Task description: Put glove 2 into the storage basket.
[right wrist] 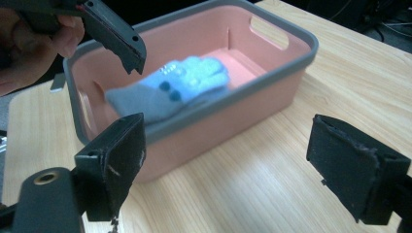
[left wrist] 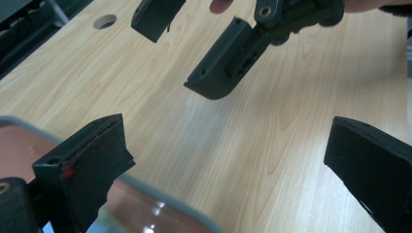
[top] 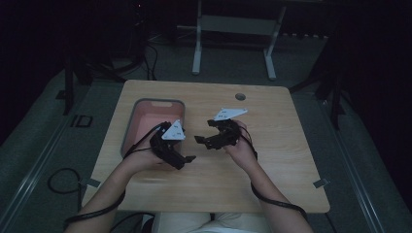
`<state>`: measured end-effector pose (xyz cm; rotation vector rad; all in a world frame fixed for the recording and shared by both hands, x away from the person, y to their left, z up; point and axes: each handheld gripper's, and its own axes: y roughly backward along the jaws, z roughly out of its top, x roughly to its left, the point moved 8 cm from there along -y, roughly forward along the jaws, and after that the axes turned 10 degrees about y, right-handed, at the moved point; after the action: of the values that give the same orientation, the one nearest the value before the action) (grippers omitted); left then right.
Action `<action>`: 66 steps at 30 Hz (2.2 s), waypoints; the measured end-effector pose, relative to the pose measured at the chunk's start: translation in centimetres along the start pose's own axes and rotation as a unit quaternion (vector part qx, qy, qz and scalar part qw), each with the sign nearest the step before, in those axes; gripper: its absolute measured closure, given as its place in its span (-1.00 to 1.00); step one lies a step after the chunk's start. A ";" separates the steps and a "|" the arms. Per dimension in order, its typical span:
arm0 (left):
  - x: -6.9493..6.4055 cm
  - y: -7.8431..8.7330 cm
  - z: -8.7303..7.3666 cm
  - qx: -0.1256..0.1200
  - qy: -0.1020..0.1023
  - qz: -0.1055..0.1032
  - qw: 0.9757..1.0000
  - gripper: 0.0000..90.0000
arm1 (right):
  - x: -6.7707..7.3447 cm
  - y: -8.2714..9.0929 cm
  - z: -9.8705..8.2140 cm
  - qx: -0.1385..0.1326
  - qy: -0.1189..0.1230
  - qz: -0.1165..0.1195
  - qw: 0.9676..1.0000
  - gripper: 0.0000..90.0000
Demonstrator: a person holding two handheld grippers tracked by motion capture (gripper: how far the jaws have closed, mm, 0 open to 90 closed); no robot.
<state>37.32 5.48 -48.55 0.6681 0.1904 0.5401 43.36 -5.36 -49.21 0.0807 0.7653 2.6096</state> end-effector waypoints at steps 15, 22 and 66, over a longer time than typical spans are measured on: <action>-3.1 -2.2 0.6 -0.011 -0.011 -0.029 0.999 -0.96 | -0.1 2.5 -3.5 0.011 0.009 -0.021 1.000 -0.68; -5.4 -3.5 0.5 -0.008 -0.031 -0.040 0.999 -0.96 | 0.2 3.5 -5.3 0.004 0.010 -0.022 1.000 -0.68; -11.6 -11.6 -5.6 0.033 -0.080 -0.118 0.989 -0.96 | 0.8 8.2 -17.2 0.029 0.020 -0.052 0.998 -0.71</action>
<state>30.38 -5.29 -60.24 0.7381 0.1353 0.2527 36.65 -19.92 -59.49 0.0055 0.8361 2.4990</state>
